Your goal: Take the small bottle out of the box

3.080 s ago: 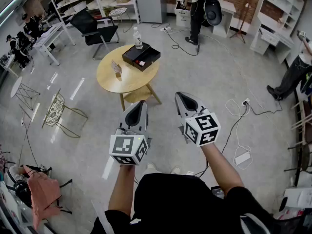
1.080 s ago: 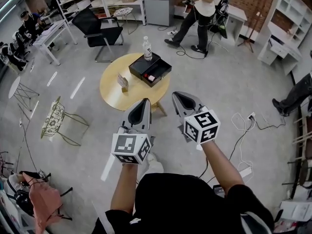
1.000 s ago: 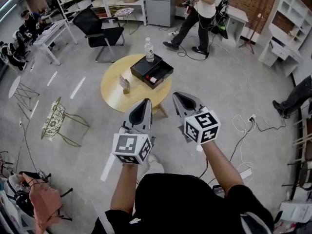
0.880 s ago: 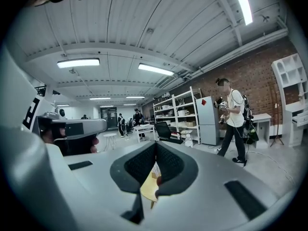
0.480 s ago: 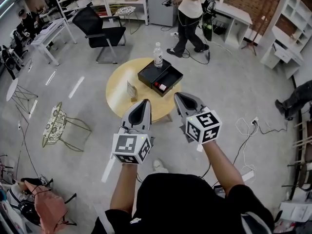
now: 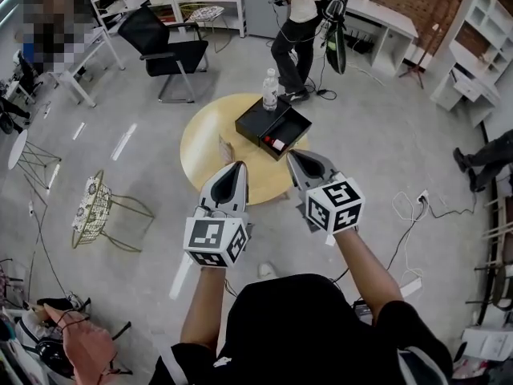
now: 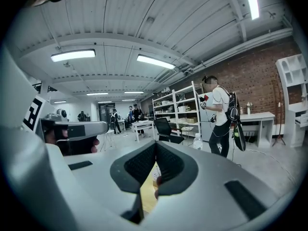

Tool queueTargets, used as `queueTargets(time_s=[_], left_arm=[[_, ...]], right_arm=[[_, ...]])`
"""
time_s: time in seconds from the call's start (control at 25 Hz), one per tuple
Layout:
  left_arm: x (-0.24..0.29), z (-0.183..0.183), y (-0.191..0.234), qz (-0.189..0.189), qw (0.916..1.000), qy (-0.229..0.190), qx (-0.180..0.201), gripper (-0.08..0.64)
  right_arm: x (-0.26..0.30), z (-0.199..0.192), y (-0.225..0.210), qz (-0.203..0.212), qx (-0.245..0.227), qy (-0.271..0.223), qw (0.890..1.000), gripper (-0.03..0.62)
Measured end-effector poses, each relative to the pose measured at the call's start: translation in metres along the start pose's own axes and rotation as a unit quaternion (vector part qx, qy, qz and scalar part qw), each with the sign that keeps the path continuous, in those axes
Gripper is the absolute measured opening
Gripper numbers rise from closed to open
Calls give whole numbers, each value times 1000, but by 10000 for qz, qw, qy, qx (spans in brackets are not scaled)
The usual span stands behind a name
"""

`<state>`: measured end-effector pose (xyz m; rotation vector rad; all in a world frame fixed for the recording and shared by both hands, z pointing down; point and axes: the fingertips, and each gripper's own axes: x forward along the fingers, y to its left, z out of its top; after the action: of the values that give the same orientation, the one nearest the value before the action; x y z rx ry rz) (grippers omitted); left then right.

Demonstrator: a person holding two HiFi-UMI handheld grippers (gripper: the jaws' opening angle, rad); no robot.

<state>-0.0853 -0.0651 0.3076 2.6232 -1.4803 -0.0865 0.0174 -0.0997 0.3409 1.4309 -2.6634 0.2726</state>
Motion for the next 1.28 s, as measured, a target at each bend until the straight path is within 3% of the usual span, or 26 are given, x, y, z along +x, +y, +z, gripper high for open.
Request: queueTargets(time_s=[0.6, 1.28], left_arm=[[23, -12, 19, 86, 9998, 150, -5, 11], [127, -25, 65, 264, 9990, 345, -123, 11]], right_arm=[[36, 0, -9, 198, -30, 21, 9998, 2], [127, -3, -87, 354, 8, 432, 9984, 2]])
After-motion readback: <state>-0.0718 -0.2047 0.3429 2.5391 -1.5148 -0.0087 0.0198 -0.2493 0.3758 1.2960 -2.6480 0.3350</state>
